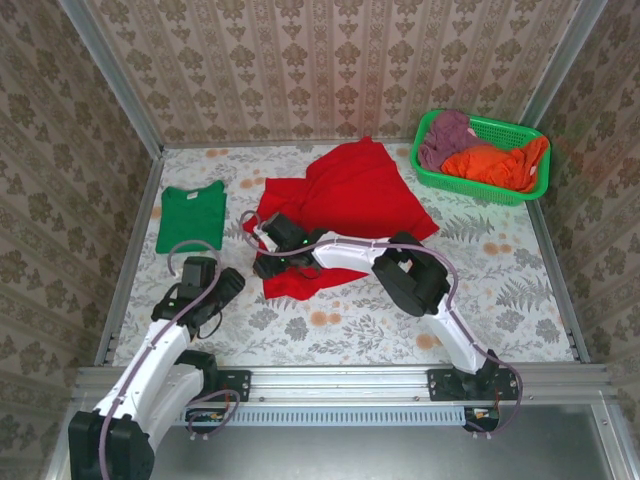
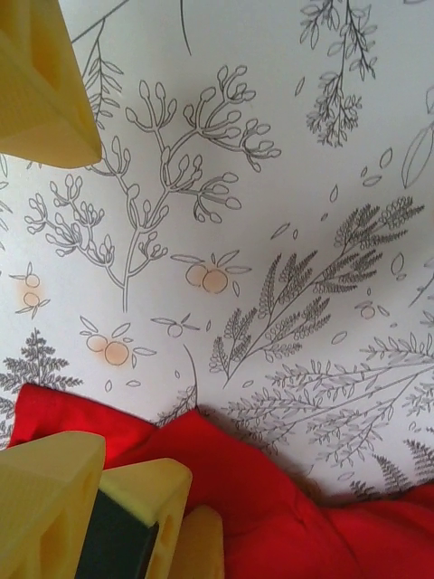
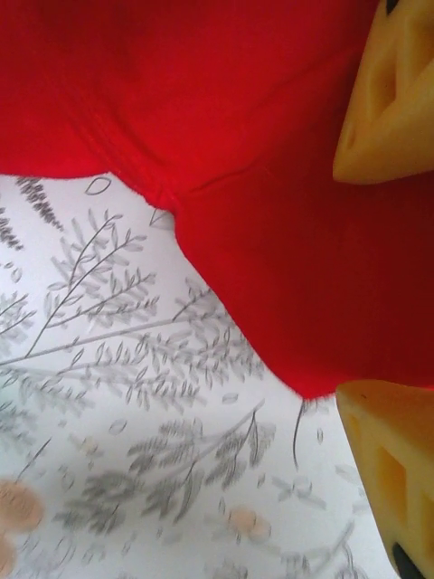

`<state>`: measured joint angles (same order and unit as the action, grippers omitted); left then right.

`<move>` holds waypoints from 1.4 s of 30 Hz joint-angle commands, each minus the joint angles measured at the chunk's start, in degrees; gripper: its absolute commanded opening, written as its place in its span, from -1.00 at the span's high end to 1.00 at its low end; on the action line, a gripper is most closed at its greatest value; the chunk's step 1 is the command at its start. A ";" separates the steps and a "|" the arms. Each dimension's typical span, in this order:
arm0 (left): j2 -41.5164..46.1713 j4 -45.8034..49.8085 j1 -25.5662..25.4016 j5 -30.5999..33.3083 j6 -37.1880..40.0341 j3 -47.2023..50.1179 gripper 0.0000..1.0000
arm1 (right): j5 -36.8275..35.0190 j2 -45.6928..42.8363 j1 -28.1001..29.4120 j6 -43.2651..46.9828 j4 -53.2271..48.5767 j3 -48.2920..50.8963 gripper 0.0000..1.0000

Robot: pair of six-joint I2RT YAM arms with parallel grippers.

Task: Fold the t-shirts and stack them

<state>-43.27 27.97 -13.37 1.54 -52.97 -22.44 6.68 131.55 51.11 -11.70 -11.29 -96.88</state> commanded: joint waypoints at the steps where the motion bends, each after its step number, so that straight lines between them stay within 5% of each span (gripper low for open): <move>1: 0.40 0.85 0.50 0.93 -0.55 0.76 -0.54 | -1.01 2.36 -0.36 2.30 -4.70 -3.15 0.06; 7: 0.22 -1.85 0.45 -0.36 0.28 1.70 -0.52 | 0.44 -1.17 -1.02 0.21 -2.37 -1.61 0.98; 17: -1.87 -9.30 -3.85 -1.20 0.22 3.14 -0.50 | 3.49 -8.20 -6.72 -11.45 9.10 6.07 1.00; 26: -11.97 -11.66 -14.69 -0.19 0.70 -2.19 0.03 | -0.58 -6.80 -10.95 -12.19 7.23 8.48 1.00; 34: -25.13 -16.99 -18.15 -3.21 3.84 -8.13 0.36 | -2.14 -4.37 -14.35 -14.21 5.67 9.13 1.00; 39: -32.29 -15.57 -18.87 -4.38 2.91 -11.17 0.91 | -1.89 -4.36 -15.64 -15.60 6.15 10.13 1.00; 42: -33.25 -15.57 -18.72 -4.05 1.07 -8.88 1.00 | -2.06 -4.32 -16.53 -15.72 6.05 9.88 1.00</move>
<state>-75.92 11.38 -31.94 -2.07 -50.61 -32.40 6.15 125.82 35.20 -25.98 -4.56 -87.29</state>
